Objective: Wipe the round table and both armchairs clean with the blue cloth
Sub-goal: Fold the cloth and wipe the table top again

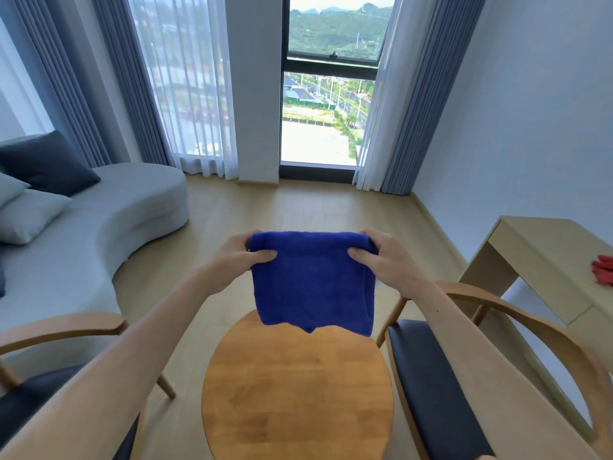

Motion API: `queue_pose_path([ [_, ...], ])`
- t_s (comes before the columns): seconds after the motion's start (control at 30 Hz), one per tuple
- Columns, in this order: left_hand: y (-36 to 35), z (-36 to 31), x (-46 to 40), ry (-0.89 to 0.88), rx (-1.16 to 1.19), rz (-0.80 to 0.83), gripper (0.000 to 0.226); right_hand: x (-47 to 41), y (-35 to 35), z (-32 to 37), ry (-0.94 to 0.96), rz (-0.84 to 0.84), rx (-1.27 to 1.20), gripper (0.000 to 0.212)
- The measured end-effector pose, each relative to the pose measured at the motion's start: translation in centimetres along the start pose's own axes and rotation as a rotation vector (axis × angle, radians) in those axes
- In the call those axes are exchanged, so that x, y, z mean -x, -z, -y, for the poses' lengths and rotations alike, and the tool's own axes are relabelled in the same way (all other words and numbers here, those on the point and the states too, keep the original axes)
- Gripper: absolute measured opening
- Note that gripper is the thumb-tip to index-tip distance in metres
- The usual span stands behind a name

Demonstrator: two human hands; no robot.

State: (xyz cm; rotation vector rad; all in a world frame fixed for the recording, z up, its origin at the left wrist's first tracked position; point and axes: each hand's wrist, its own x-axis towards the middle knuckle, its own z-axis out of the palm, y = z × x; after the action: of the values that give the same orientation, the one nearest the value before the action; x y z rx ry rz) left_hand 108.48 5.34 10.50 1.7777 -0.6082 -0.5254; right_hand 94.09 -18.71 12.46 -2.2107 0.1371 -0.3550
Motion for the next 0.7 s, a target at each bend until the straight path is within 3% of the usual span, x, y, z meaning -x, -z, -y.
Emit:
queue_pose_path([
  [0.33, -4.1, 4.4, -0.3, 0.045, -0.089, 0.015, 0.013, 1.5, -1.5, -6.6, -0.082, 0.052, -0.027, 0.018],
  [0.7, -10.8, 16.8, 4.3, 0.331, -0.094, 0.059, 0.016, 8.4, -8.4, -17.2, -0.352, 0.244, -0.176, 0.027],
])
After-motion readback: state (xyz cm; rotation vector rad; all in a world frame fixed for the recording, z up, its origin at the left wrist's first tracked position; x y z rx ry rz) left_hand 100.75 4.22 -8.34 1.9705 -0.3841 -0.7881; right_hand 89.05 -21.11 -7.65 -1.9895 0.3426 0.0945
